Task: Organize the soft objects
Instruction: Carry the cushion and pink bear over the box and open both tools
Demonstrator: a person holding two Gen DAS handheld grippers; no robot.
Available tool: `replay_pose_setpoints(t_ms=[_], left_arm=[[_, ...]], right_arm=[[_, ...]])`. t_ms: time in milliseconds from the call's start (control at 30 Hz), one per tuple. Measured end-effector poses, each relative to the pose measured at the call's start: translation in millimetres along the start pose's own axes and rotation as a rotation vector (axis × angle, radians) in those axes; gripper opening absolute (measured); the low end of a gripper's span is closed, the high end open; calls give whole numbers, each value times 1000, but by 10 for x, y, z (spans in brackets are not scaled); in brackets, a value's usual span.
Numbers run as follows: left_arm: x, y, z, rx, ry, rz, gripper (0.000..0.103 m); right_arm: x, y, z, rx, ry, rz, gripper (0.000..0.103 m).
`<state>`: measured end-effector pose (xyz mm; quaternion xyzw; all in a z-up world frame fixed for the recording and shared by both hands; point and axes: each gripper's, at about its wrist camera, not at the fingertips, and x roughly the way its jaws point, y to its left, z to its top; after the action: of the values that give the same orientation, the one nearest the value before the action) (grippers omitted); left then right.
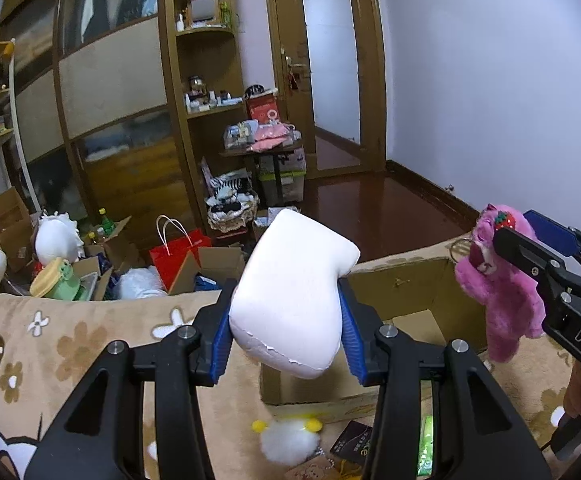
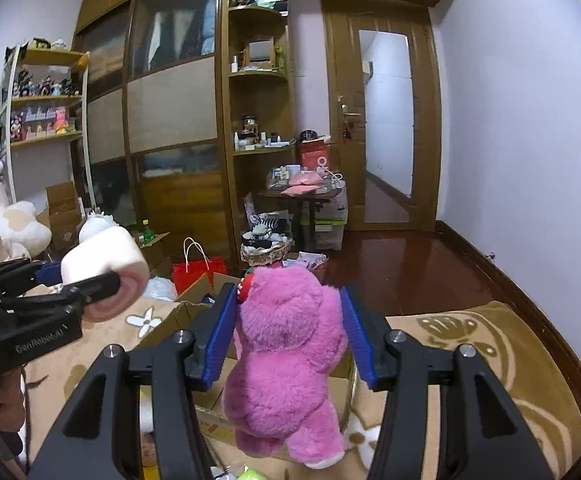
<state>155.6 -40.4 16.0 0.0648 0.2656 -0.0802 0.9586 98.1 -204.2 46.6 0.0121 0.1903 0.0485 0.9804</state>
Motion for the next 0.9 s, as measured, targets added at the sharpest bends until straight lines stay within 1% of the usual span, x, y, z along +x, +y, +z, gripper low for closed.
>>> replay_pose_setpoints(t_ms=[100, 300, 467, 567, 633, 667, 767, 800, 833, 900], left_arm=[[154, -29, -70, 0, 27, -20, 46], [411, -116, -192, 14, 84, -38, 47], [533, -160, -272, 24, 123, -42, 54], [524, -165, -296, 27, 122, -36, 57], [518, -151, -302, 25, 123, -33, 62], [506, -144, -311, 23, 123, -30, 63], [442, -93, -327, 12, 122, -18, 66], [425, -75, -333, 10, 126, -17, 68], [395, -45, -342, 5, 131, -14, 73], [338, -3, -351, -6, 133, -10, 79]], right_arm=[[110, -26, -81, 16, 5, 7, 59], [341, -64, -250, 19, 42, 22, 59], [443, -110, -316, 31, 68, 28, 59], [465, -154, -328, 52, 88, 27, 60], [457, -183, -345, 68, 98, 26, 67], [454, -192, -347, 73, 102, 27, 73], [414, -185, -342, 74, 111, 31, 79], [394, -183, -339, 76, 114, 28, 85], [362, -179, -332, 82, 113, 27, 88], [289, -175, -306, 97, 106, 28, 99]])
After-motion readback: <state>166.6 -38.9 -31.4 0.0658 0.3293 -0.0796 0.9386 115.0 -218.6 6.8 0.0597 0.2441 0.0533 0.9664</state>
